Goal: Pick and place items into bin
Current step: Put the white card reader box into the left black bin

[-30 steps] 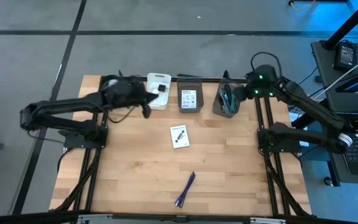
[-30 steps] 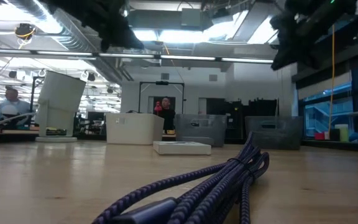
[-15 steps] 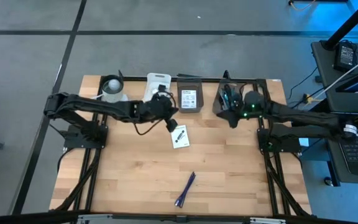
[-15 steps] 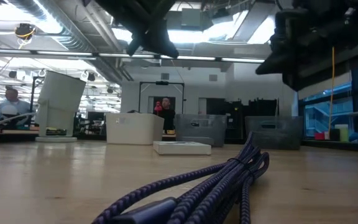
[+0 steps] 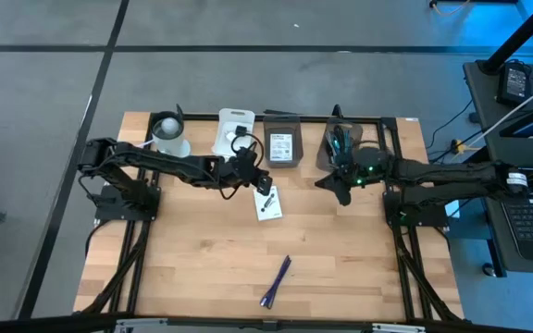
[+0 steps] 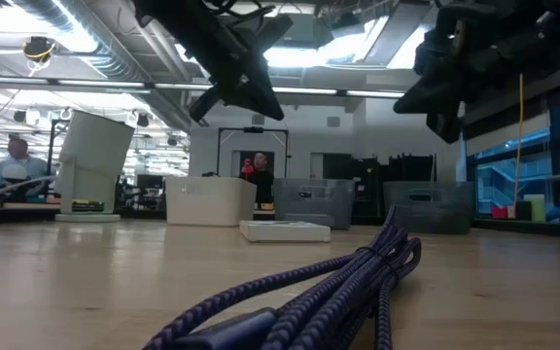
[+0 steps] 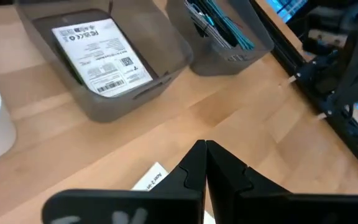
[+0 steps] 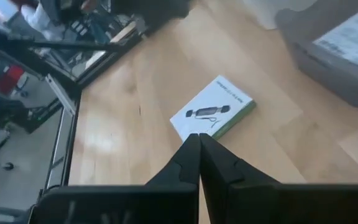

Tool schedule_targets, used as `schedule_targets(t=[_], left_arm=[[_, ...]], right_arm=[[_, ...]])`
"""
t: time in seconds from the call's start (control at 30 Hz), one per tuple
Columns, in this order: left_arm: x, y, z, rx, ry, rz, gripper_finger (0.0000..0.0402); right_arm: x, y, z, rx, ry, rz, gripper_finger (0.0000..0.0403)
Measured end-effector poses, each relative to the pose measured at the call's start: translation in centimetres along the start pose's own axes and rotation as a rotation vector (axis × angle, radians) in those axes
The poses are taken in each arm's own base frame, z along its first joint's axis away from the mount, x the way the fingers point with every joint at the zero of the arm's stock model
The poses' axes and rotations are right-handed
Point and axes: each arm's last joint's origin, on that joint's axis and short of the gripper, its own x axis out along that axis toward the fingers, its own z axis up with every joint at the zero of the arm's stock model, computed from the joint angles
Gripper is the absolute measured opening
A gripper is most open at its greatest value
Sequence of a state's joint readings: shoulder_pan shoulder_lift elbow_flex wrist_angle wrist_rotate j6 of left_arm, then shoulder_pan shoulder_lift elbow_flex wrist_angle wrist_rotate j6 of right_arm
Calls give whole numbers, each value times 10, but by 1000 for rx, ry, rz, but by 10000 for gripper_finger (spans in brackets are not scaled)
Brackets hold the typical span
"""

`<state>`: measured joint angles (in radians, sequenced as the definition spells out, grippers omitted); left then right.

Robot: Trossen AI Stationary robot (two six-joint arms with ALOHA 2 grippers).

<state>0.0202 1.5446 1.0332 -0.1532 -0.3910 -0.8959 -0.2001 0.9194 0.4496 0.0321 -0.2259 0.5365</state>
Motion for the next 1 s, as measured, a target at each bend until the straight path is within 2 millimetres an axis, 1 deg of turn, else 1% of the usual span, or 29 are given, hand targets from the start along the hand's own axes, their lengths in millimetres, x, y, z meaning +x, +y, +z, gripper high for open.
schedule_targets(t=[0.07,0.2,0.33,0.43,0.53,0.67,0.8,0.87,1.0], left_arm=[[0,0,0,-4,1,1,8],[0,1,0,-106,2,6,19],[4,4,-3,-106,18,44,38],[7,6,-10,-152,45,77,53],[12,12,-22,-161,99,153,66],[22,16,-34,-202,136,211,83],[33,19,-44,-238,202,220,100],[38,19,-48,-288,229,216,107],[45,23,-57,-334,280,251,110]], right_arm=[[10,1,-1,-16,-3,-8,9],[29,-2,-6,68,7,-18,10],[45,-7,-10,99,24,-27,10],[55,-10,-13,97,31,-22,10],[65,-11,-17,96,54,-27,10],[77,-8,-15,92,77,-27,10],[88,-7,-11,96,99,-35,10],[94,-7,-10,98,116,-45,10],[103,-10,-13,103,150,-64,10]])
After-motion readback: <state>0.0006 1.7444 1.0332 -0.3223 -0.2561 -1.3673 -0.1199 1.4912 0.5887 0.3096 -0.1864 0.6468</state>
